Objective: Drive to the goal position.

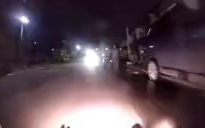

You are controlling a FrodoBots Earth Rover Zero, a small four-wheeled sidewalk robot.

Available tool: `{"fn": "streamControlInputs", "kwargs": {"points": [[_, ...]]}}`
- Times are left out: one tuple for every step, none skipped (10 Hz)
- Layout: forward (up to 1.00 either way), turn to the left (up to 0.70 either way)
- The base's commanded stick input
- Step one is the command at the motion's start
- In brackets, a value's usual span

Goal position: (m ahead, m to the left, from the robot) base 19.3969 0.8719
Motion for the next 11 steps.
{"fn": "streamControlInputs", "kwargs": {"points": [[1.00,-0.21],[1.00,0.00],[1.00,0.00],[1.00,0.00],[1.00,0.00],[1.00,0.00],[1.00,0.00],[1.00,0.00],[1.00,0.00],[1.00,0.00],[1.00,0.00]]}}
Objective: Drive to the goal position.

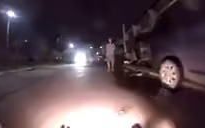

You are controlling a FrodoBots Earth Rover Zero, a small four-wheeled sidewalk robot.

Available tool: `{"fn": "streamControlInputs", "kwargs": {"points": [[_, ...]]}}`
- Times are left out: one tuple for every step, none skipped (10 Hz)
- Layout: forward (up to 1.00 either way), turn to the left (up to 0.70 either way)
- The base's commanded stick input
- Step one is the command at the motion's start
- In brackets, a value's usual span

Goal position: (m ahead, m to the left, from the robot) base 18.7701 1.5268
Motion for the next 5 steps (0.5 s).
{"fn": "streamControlInputs", "kwargs": {"points": [[1.00,0.00],[1.00,0.00],[1.00,0.00],[1.00,0.00],[1.00,0.00]]}}
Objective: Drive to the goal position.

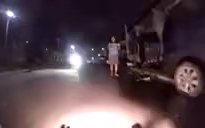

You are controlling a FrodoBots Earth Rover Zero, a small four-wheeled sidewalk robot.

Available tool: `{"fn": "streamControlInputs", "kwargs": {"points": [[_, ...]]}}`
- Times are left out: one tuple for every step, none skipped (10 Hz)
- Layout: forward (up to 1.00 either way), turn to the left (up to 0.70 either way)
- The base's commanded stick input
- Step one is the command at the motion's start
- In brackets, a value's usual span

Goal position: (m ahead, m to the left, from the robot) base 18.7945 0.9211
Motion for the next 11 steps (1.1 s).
{"fn": "streamControlInputs", "kwargs": {"points": [[1.00,0.00],[1.00,0.00],[1.00,0.00],[1.00,0.00],[1.00,0.00],[1.00,0.00],[1.00,0.00],[1.00,0.00],[1.00,0.00],[1.00,0.00],[1.00,0.00]]}}
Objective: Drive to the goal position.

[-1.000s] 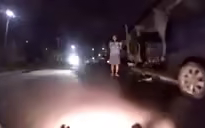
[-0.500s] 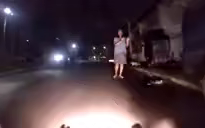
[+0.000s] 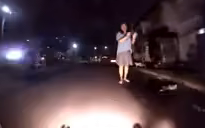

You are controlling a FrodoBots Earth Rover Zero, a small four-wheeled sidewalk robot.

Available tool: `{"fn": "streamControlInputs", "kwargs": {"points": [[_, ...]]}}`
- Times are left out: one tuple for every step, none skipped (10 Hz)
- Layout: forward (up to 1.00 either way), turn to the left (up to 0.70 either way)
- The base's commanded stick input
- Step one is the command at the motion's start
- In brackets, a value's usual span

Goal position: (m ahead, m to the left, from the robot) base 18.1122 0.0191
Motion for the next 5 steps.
{"fn": "streamControlInputs", "kwargs": {"points": [[1.00,0.00],[1.00,0.00],[1.00,0.00],[1.00,0.00],[1.00,0.00]]}}
